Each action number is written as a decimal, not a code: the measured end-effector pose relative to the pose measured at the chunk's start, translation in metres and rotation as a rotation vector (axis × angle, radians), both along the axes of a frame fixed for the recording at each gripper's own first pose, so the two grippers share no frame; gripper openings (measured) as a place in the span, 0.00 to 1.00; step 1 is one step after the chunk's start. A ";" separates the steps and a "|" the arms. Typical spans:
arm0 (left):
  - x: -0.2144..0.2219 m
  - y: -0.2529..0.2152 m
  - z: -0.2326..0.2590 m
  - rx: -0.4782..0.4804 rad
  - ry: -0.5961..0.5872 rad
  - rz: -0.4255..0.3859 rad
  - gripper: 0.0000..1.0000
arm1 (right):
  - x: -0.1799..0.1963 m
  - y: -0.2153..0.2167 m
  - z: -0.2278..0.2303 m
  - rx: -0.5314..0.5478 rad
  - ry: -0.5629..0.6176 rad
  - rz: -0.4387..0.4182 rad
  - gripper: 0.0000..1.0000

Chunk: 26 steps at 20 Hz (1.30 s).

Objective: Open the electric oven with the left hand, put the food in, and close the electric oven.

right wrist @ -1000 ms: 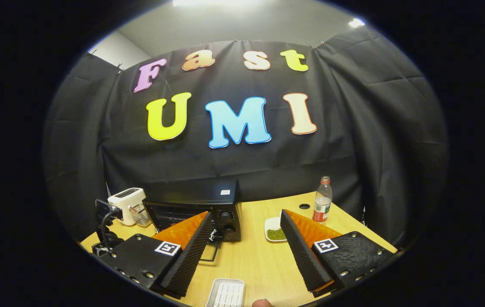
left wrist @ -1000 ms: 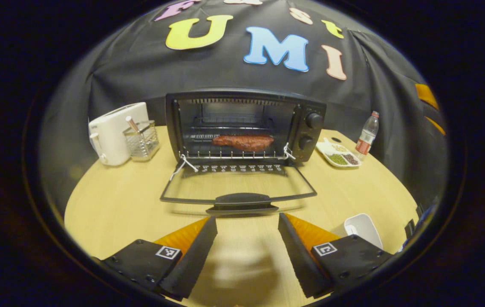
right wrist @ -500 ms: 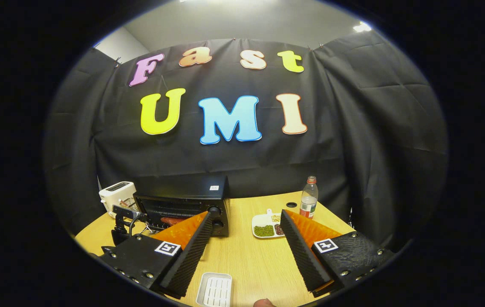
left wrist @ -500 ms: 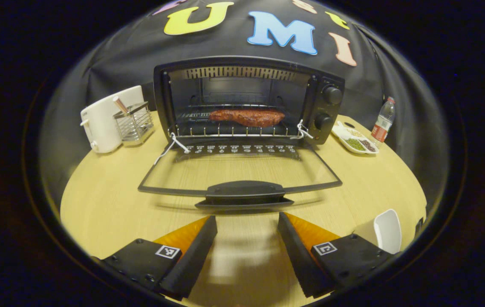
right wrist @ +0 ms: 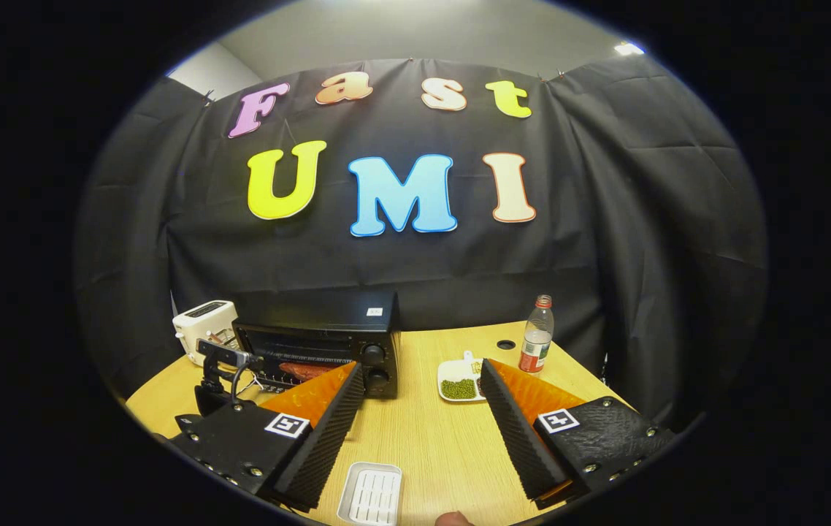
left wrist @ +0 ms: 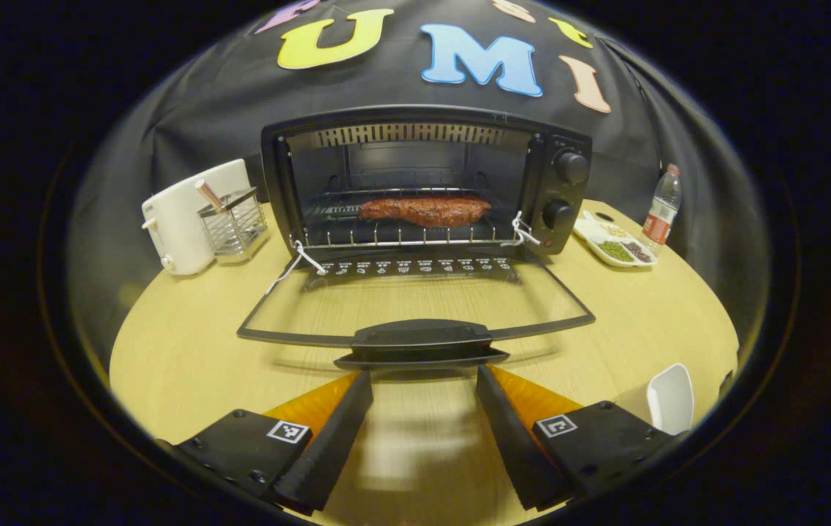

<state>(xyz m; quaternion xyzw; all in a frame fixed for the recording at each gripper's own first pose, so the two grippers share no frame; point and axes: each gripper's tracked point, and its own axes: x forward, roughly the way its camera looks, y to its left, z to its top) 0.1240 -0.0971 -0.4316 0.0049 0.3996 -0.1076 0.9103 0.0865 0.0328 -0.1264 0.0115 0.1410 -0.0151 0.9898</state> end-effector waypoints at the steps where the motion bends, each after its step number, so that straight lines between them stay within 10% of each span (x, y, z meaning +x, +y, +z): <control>1: 0.001 0.001 0.006 -0.004 -0.017 0.001 0.97 | -0.001 0.002 0.000 0.007 0.001 0.005 0.98; 26: 0.100 0.003 0.142 0.000 -0.368 -0.033 1.00 | 0.003 0.005 -0.003 0.054 -0.012 0.017 0.98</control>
